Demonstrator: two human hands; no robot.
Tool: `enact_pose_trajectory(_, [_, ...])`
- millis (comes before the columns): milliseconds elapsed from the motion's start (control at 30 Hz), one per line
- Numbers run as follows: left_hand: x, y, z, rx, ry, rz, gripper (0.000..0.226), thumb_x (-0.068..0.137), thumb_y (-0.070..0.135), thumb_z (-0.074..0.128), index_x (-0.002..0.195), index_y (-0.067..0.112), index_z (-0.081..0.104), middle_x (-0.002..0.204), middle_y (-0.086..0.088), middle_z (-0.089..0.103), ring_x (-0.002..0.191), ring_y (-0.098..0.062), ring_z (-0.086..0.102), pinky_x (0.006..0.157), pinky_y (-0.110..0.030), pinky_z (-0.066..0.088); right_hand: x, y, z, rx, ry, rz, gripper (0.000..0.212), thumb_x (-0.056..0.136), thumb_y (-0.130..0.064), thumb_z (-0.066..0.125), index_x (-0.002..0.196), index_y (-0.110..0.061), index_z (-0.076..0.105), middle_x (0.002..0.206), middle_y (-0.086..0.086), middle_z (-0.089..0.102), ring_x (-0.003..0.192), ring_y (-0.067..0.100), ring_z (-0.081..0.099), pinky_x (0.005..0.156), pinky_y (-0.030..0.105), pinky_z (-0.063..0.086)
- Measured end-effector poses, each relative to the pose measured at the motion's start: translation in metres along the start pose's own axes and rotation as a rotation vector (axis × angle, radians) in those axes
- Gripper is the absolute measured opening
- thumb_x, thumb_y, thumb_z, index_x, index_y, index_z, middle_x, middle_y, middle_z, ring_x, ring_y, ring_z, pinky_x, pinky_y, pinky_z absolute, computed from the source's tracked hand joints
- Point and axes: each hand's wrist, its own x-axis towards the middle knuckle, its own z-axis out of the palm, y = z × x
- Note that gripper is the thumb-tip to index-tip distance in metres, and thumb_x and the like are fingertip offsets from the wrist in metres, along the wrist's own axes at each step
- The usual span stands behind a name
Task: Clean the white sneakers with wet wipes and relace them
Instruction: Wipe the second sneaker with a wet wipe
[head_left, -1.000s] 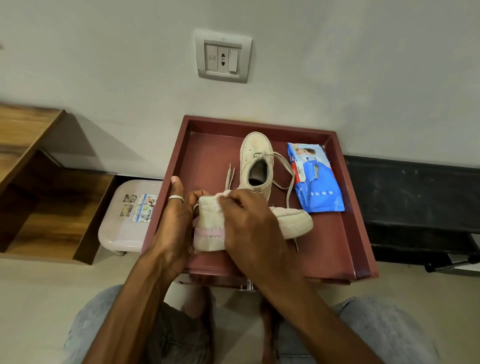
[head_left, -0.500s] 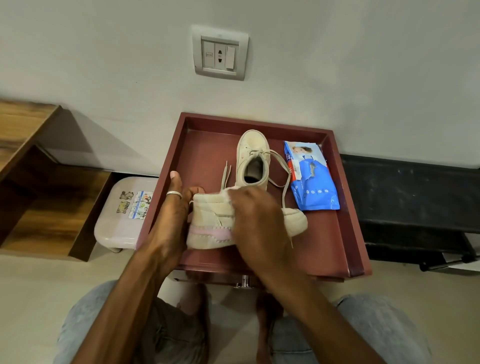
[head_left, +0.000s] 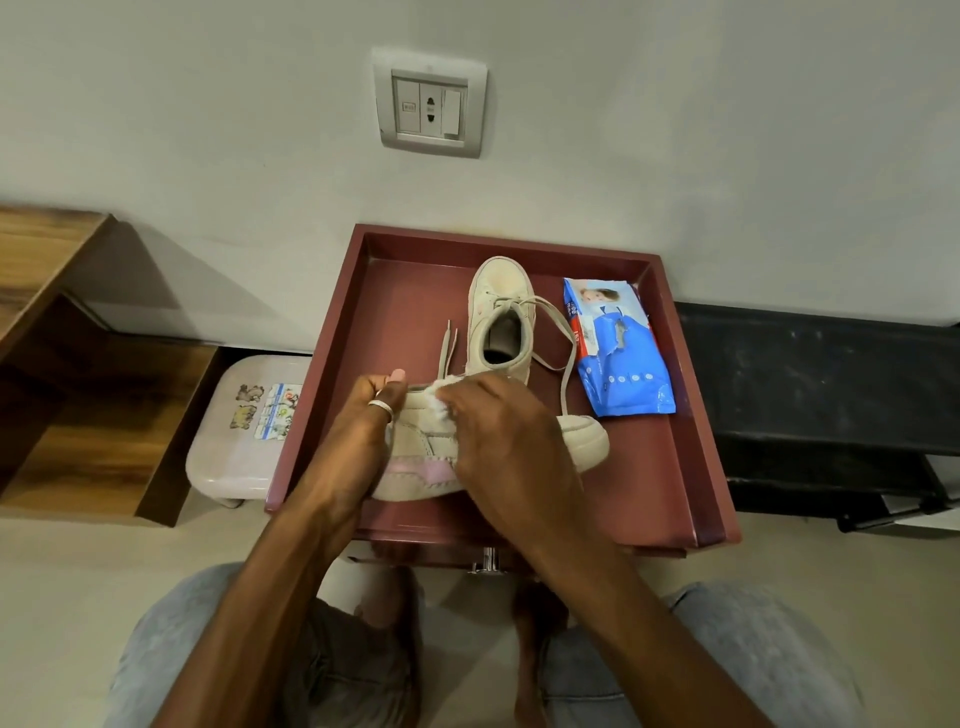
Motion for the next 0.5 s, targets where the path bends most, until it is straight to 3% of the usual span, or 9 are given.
enact_pose_trajectory(100, [0.000, 0.000, -0.002, -0.023, 0.016, 0.055, 0.031, 0.101, 0.058, 0.046, 0.088, 0.033, 0.060, 0.101, 0.002, 0.077, 0.102, -0.025, 0.073, 0.089, -0.053, 0.059, 0.002, 0.033, -0.014, -0.129, -0.085, 0.162, 0.026, 0.082, -0.005, 0.056, 0.099, -0.017, 0.072, 0.094, 0.001, 0.068, 0.085, 0.022, 0.063, 0.069, 0.033, 0.049])
enact_pose_trajectory(167, [0.001, 0.003, -0.001, -0.026, 0.018, 0.082, 0.030, 0.102, 0.055, 0.046, 0.094, 0.030, 0.060, 0.101, 0.008, 0.078, 0.102, -0.022, 0.073, 0.087, -0.052, 0.060, 0.001, 0.049, -0.019, -0.113, -0.096, 0.229, 0.026, 0.085, -0.006, 0.057, 0.101, -0.018, 0.074, 0.096, 0.001, 0.071, 0.087, 0.022, 0.065, 0.073, 0.035, 0.052])
enact_pose_trajectory(267, [-0.003, 0.003, 0.003, 0.005, 0.007, 0.091, 0.027, 0.104, 0.050, 0.046, 0.095, 0.029, 0.061, 0.096, 0.011, 0.078, 0.093, -0.017, 0.075, 0.072, -0.041, 0.060, 0.001, 0.025, -0.014, 0.085, -0.003, 0.134, 0.022, 0.083, -0.003, 0.062, 0.097, -0.014, 0.075, 0.093, 0.000, 0.072, 0.085, 0.018, 0.066, 0.075, 0.035, 0.053])
enact_pose_trajectory(367, [-0.002, 0.003, 0.002, 0.014, 0.033, 0.089, 0.026, 0.104, 0.048, 0.046, 0.093, 0.030, 0.061, 0.093, 0.008, 0.078, 0.093, -0.020, 0.075, 0.074, -0.043, 0.059, -0.002, 0.008, -0.013, 0.203, -0.040, 0.027, 0.018, 0.082, -0.003, 0.063, 0.092, -0.014, 0.074, 0.091, -0.002, 0.070, 0.083, 0.013, 0.064, 0.075, 0.030, 0.052])
enact_pose_trajectory(500, [-0.004, 0.005, 0.001, 0.023, 0.014, 0.099, 0.028, 0.104, 0.048, 0.047, 0.090, 0.035, 0.068, 0.100, 0.011, 0.078, 0.099, -0.021, 0.075, 0.085, -0.051, 0.061, -0.001, 0.046, -0.035, -0.021, -0.174, 0.210, 0.024, 0.078, -0.003, 0.058, 0.083, -0.021, 0.074, 0.088, -0.005, 0.072, 0.081, 0.016, 0.065, 0.069, 0.036, 0.054])
